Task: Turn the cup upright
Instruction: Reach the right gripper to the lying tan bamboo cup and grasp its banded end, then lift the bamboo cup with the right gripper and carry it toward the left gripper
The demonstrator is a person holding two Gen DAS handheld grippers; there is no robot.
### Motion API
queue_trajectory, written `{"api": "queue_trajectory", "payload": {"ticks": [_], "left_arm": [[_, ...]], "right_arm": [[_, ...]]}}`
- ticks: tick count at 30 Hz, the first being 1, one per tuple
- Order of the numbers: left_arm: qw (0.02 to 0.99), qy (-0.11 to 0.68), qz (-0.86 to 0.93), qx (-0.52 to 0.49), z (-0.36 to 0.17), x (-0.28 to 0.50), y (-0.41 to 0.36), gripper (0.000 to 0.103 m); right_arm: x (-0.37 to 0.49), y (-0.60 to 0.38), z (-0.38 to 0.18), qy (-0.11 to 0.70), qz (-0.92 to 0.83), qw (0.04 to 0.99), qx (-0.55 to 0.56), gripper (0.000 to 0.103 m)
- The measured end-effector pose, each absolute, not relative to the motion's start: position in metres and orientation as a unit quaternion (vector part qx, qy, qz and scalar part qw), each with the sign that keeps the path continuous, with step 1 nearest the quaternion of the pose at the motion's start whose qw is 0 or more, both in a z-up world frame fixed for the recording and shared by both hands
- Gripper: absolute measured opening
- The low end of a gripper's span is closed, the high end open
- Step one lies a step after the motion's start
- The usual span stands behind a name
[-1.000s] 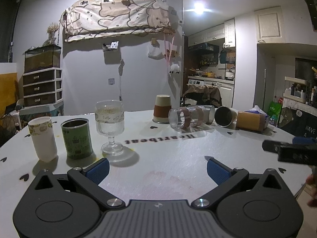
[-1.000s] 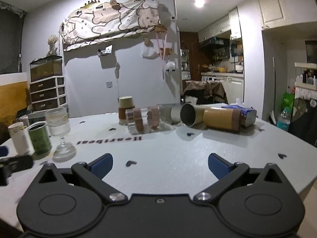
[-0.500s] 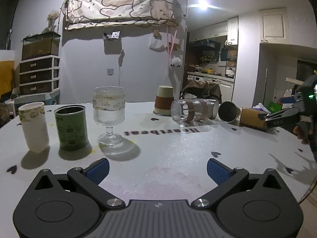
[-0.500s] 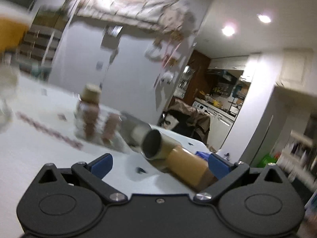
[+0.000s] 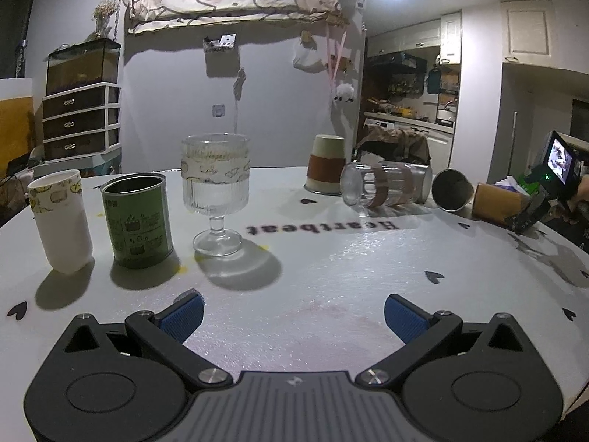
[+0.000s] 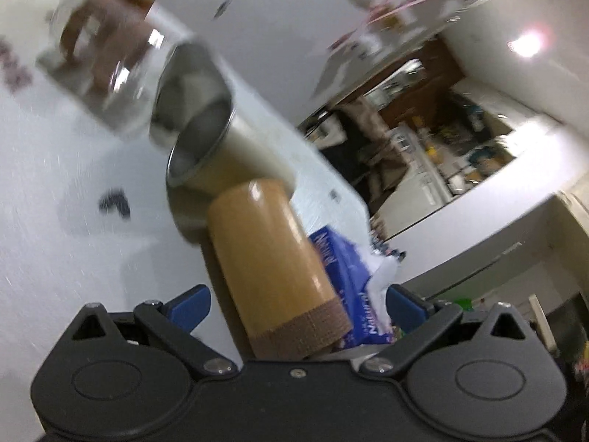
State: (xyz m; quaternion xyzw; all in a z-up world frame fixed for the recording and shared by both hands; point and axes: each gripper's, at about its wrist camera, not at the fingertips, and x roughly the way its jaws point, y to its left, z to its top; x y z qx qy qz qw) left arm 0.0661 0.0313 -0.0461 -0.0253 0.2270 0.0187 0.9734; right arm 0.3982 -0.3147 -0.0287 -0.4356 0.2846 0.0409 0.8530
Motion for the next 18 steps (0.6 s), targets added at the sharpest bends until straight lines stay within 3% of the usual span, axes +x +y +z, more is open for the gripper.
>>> {"api": "queue_trajectory", "payload": {"ticks": [7, 9, 11, 18], "left_arm": [[0.97, 0.241, 0.03, -0.025, -0.05, 0.074, 0.031, 0.103], [0.969, 0.243, 0.033, -0.025, -0.049, 0.074, 0.031, 0.103], [0.969, 0.243, 0.033, -0.024, -0.049, 0.075, 0.031, 0.103], [0.969, 0.245, 0.027, -0.03, -0.049, 0.069, 0.03, 0.103]], "right_arm": [[0.428, -0.317, -0.046, 0.328, 0.041, 0.814, -0.478, 0.1], [0.431, -0.317, -0.046, 0.329, 0.04, 0.817, -0.473, 0.094], [0.428, -0.315, -0.044, 0.333, 0.052, 0.818, -0.467, 0.077], [0.394, -0.303, -0.043, 0.328, 0.073, 0.809, -0.483, 0.076]]}}
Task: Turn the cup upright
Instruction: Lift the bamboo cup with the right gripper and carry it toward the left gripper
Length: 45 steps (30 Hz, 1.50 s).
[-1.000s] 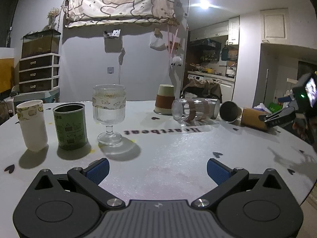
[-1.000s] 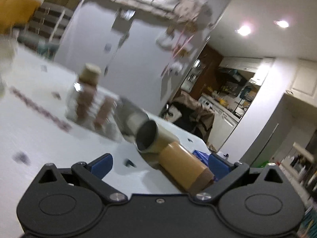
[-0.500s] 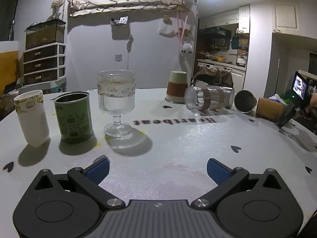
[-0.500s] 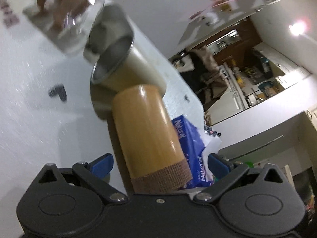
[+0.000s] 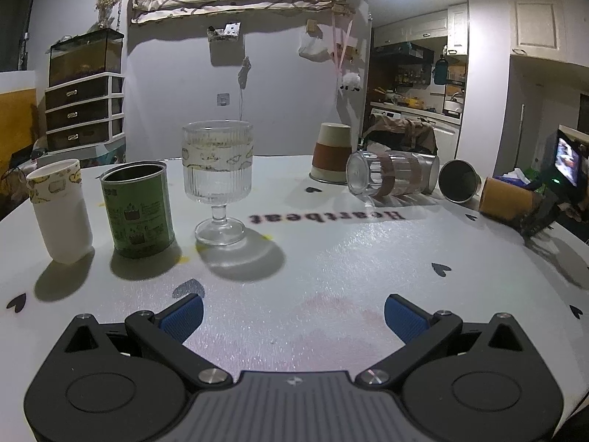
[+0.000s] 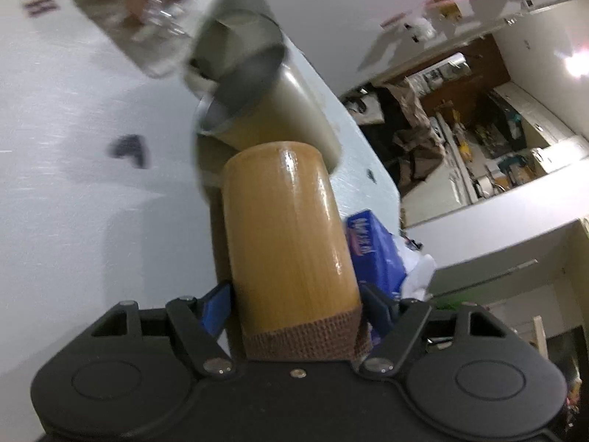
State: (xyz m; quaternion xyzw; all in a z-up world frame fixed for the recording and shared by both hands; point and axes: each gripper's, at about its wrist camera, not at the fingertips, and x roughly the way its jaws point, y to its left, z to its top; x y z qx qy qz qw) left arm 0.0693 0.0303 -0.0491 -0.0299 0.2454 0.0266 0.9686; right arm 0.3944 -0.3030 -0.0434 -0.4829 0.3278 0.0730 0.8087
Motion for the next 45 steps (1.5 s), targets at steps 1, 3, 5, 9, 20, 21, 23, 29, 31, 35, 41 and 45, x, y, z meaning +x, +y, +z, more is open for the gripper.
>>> {"api": "queue_trajectory", "payload": {"ticks": [1, 3, 5, 9, 20, 21, 23, 29, 31, 35, 41, 45], "left_arm": [[0.969, 0.245, 0.026, -0.032, -0.049, 0.068, 0.031, 0.103], [0.969, 0.244, 0.026, -0.036, -0.048, 0.066, 0.032, 0.103], [0.97, 0.241, 0.022, -0.038, -0.048, 0.062, 0.032, 0.103], [0.971, 0.234, 0.018, -0.045, -0.047, 0.052, 0.036, 0.103], [0.973, 0.213, 0.046, -0.077, -0.037, 0.02, 0.073, 0.103], [0.973, 0.21, 0.047, -0.078, -0.035, 0.019, 0.075, 0.103], [0.974, 0.207, 0.048, -0.08, -0.031, 0.02, 0.081, 0.103], [0.969, 0.224, 0.051, -0.088, -0.027, 0.038, 0.098, 0.103], [0.967, 0.236, 0.055, -0.083, -0.029, 0.044, 0.102, 0.103], [0.963, 0.256, 0.031, -0.083, -0.035, 0.047, 0.108, 0.103], [0.96, 0.264, 0.03, -0.09, -0.043, 0.042, 0.115, 0.103], [0.956, 0.271, 0.019, -0.108, -0.045, 0.039, 0.121, 0.103]], "right_arm": [[0.384, -0.299, -0.042, 0.325, 0.086, 0.806, -0.486, 0.076], [0.359, -0.29, -0.039, 0.317, 0.12, 0.801, -0.494, 0.075], [0.332, -0.277, -0.034, 0.307, 0.158, 0.797, -0.495, 0.075], [0.273, -0.245, -0.03, 0.272, 0.232, 0.781, -0.512, 0.075], [0.14, -0.143, -0.025, 0.15, 0.402, 0.706, -0.563, 0.075], [0.131, -0.136, -0.025, 0.139, 0.414, 0.699, -0.566, 0.075], [0.111, -0.122, -0.024, 0.115, 0.438, 0.685, -0.571, 0.075], [0.063, -0.089, -0.027, 0.048, 0.478, 0.638, -0.602, 0.076], [0.053, -0.087, -0.03, 0.028, 0.472, 0.635, -0.611, 0.078], [0.041, -0.095, -0.034, 0.003, 0.443, 0.664, -0.602, 0.096], [0.047, -0.118, -0.028, 0.032, 0.39, 0.763, -0.514, 0.096], [0.056, -0.138, -0.026, 0.072, 0.332, 0.849, -0.404, 0.096]]}}
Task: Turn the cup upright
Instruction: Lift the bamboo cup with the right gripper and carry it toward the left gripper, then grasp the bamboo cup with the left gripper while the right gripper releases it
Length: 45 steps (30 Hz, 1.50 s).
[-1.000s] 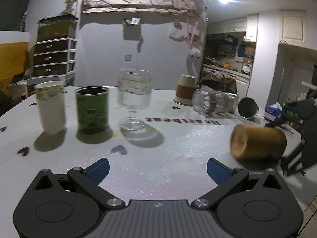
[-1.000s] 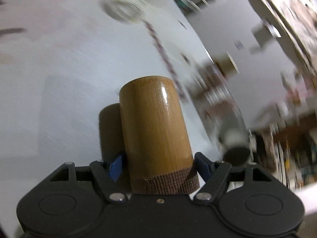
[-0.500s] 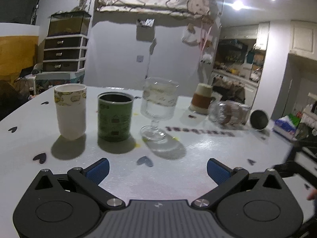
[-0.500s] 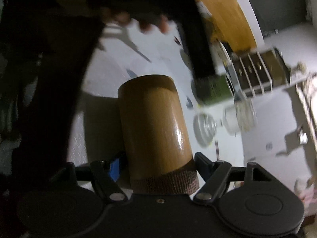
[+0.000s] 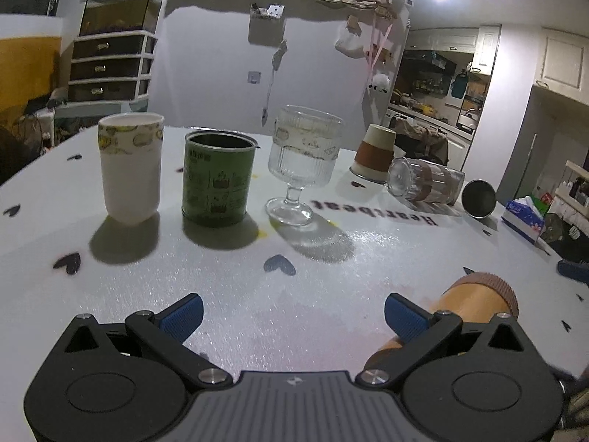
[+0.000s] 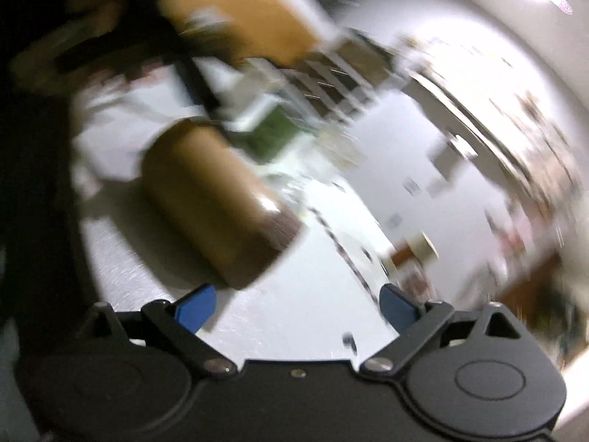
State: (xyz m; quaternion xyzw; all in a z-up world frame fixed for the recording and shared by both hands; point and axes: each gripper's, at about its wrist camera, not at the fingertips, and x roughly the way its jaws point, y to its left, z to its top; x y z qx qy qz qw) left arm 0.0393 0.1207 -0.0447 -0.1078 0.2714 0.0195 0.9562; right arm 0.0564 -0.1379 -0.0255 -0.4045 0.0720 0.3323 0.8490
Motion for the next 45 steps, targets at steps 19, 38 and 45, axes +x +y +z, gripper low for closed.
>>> {"api": "queue_trajectory", "payload": {"ticks": [19, 38, 45], "left_arm": [[0.945, 0.303, -0.061, -0.107, -0.052, 0.016, 0.091, 0.103], [0.926, 0.31, -0.04, -0.212, -0.048, 0.025, 0.106, 0.101], [0.843, 0.347, -0.081, -0.402, -0.062, 0.055, 0.117, 0.092]], "right_arm": [[0.128, -0.156, -0.038, 0.264, 0.293, 0.919, 0.019, 0.079], [0.085, -0.168, -0.023, 0.368, 0.39, 0.834, 0.132, 0.062], [0.084, -0.174, -0.029, 0.361, 0.39, 0.835, 0.142, 0.062]]}}
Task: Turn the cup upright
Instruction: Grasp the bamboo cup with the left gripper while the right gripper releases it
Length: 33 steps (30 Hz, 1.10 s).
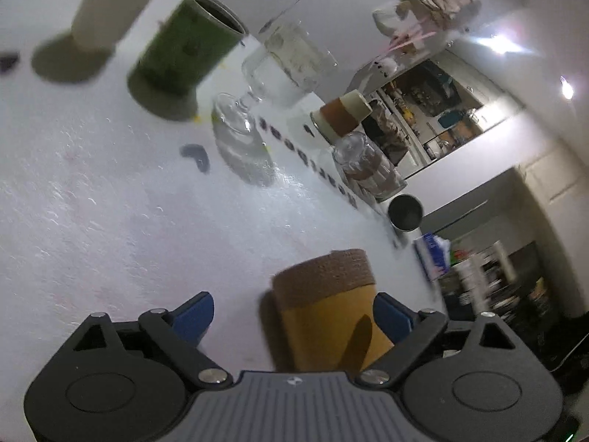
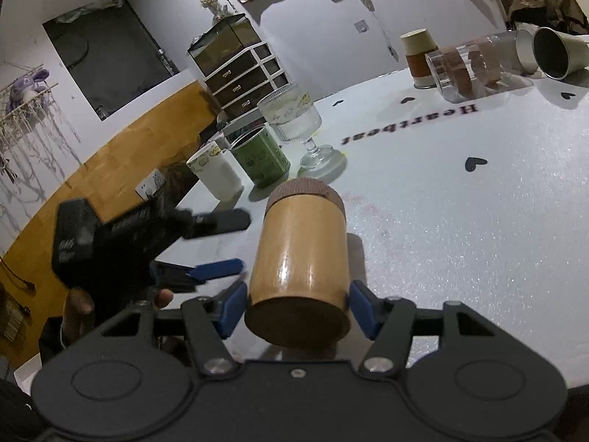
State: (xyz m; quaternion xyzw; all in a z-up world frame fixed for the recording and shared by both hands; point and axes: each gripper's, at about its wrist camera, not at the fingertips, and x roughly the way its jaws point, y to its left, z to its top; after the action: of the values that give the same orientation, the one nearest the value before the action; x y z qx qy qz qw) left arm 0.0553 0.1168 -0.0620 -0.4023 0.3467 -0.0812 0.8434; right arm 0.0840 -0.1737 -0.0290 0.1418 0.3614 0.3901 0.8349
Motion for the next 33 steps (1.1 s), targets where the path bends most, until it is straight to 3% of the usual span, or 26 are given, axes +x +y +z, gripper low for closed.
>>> {"api": "queue_trajectory", "payload": {"ticks": [7, 12, 16, 23, 33], "left_arm": [[0.824, 0.353, -0.095, -0.433, -0.066, 0.079, 0.095, 0.092], [0.826, 0.357, -0.092, -0.426, -0.068, 0.088, 0.083, 0.074], [0.837, 0.351, -0.099, -0.408, -0.063, 0.087, 0.079, 0.074], [0.906, 0.297, -0.102, -0.284, -0.026, 0.078, 0.055, 0.073], [0.967, 0.227, -0.041, -0.112, 0.016, 0.115, 0.021, 0.072]], "right_arm": [[0.082, -0.174, -0.029, 0.359, 0.391, 0.836, 0.14, 0.062], [0.075, -0.172, -0.029, 0.348, 0.392, 0.843, 0.122, 0.062], [0.07, -0.175, -0.028, 0.345, 0.394, 0.844, 0.116, 0.062], [0.067, -0.174, -0.024, 0.341, 0.393, 0.848, 0.103, 0.059], [0.056, -0.174, -0.014, 0.256, 0.297, 0.919, 0.038, 0.068]]}}
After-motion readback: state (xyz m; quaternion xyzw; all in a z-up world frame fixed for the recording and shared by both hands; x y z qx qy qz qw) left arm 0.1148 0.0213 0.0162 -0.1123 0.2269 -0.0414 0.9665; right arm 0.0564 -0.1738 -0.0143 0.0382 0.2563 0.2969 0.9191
